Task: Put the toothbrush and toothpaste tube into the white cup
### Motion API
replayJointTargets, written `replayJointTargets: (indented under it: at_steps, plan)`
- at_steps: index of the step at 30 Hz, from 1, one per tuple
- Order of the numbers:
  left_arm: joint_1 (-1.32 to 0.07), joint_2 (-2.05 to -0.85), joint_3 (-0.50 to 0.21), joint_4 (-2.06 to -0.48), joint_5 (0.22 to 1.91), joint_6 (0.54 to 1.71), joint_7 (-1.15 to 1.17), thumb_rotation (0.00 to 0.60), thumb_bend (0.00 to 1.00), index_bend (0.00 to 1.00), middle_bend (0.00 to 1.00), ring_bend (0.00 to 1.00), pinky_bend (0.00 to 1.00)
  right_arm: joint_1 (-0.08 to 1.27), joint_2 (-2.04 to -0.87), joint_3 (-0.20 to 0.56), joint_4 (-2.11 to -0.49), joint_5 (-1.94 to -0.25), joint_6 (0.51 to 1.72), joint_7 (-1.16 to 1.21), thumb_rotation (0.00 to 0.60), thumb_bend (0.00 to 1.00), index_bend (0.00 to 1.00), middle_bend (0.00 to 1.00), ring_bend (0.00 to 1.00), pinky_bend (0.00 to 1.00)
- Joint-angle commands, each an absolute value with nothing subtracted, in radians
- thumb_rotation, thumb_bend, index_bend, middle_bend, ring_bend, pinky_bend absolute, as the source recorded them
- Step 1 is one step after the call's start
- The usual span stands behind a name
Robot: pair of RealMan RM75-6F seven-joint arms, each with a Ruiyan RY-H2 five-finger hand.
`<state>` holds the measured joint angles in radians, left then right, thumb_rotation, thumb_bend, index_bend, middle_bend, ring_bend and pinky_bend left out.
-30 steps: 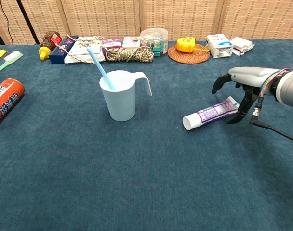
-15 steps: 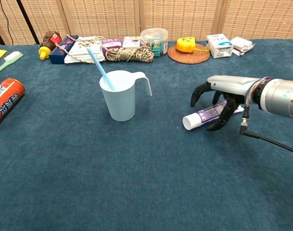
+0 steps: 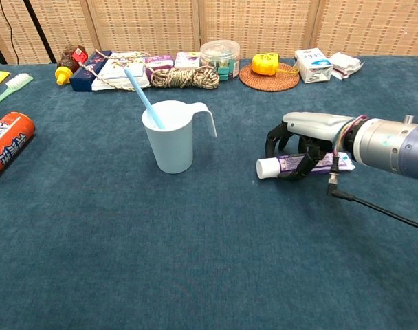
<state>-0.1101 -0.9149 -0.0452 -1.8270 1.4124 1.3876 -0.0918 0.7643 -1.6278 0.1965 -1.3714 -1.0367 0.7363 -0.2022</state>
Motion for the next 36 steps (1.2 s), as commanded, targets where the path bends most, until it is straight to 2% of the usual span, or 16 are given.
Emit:
replayJointTargets:
  at_steps: [1,7,14,19,23,32,36]
  plan:
    - [-0.110,-0.915,-0.045,-1.827,1.413,1.387,-0.092,0.600,0.35,0.00,0.00,0.00,0.00,0.759,-1.629,0.197,-1.371,-1.054,0.750,-0.179,0.600,0.49,0.62,0.50,0.34,0.56]
    - [-0.112,-0.914,-0.045,-1.827,1.410,1.382,-0.093,0.600,0.35,0.00,0.00,0.00,0.00,0.734,-1.595,0.206,-1.403,-1.112,0.807,-0.117,0.600,0.52,0.63,0.51,0.35,0.57]
    - [-0.111,-0.909,-0.042,-1.828,1.417,1.382,-0.108,0.600,0.35,0.00,0.00,0.00,0.00,0.669,-1.465,0.271,-1.536,-1.199,0.904,0.103,0.600,0.54,0.63,0.51,0.35,0.57]
    - [-0.111,-0.907,-0.040,-1.829,1.424,1.380,-0.114,0.600,0.35,0.00,0.00,0.00,0.00,0.652,-1.439,0.315,-1.582,-1.259,0.952,0.277,0.600,0.55,0.63,0.51,0.35,0.57]
    - [-0.113,-0.907,-0.037,-1.829,1.429,1.375,-0.116,0.600,0.35,0.00,0.00,0.00,0.00,0.664,-1.454,0.361,-1.615,-1.280,0.966,0.427,0.600,0.56,0.64,0.51,0.35,0.57]
    - [-0.116,-0.905,-0.036,-1.827,1.430,1.369,-0.122,0.600,0.35,0.00,0.00,0.00,0.00,0.725,-1.539,0.420,-1.590,-1.308,1.007,0.518,0.600,0.57,0.64,0.51,0.35,0.54]
    - [-0.119,-0.904,-0.037,-1.826,1.426,1.363,-0.124,0.600,0.35,0.00,0.00,0.00,0.00,0.761,-1.603,0.449,-1.568,-1.307,1.035,0.539,0.600,0.57,0.64,0.51,0.34,0.47]
